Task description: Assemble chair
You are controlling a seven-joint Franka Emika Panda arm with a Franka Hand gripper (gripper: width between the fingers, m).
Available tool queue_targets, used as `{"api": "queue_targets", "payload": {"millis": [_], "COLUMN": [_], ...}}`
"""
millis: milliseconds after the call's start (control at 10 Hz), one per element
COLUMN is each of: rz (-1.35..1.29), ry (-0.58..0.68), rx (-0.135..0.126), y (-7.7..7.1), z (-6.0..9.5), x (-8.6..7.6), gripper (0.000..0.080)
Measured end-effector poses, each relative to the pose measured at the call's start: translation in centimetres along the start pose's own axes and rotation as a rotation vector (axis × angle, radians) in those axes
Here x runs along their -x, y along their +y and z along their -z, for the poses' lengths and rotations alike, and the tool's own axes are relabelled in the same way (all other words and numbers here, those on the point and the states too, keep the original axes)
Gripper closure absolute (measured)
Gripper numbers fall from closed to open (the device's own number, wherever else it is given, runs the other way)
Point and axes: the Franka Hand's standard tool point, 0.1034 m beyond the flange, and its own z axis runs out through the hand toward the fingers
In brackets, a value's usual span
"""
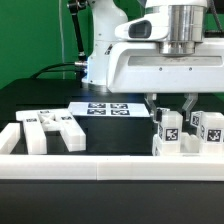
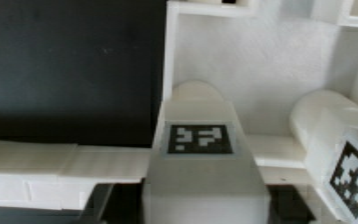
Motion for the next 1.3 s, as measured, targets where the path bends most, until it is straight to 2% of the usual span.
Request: {"api": "queue_targets", "payload": {"millis": [100, 1300], "rz": [-0.033, -1.14], "ry": [0.0, -0.008], "rx": [-0.002, -0.015], "y": [-0.03, -0.14], "z": [0.0, 0.12], "x": [0.0, 0.01], "gripper": [0.0511, 0.0509]}}
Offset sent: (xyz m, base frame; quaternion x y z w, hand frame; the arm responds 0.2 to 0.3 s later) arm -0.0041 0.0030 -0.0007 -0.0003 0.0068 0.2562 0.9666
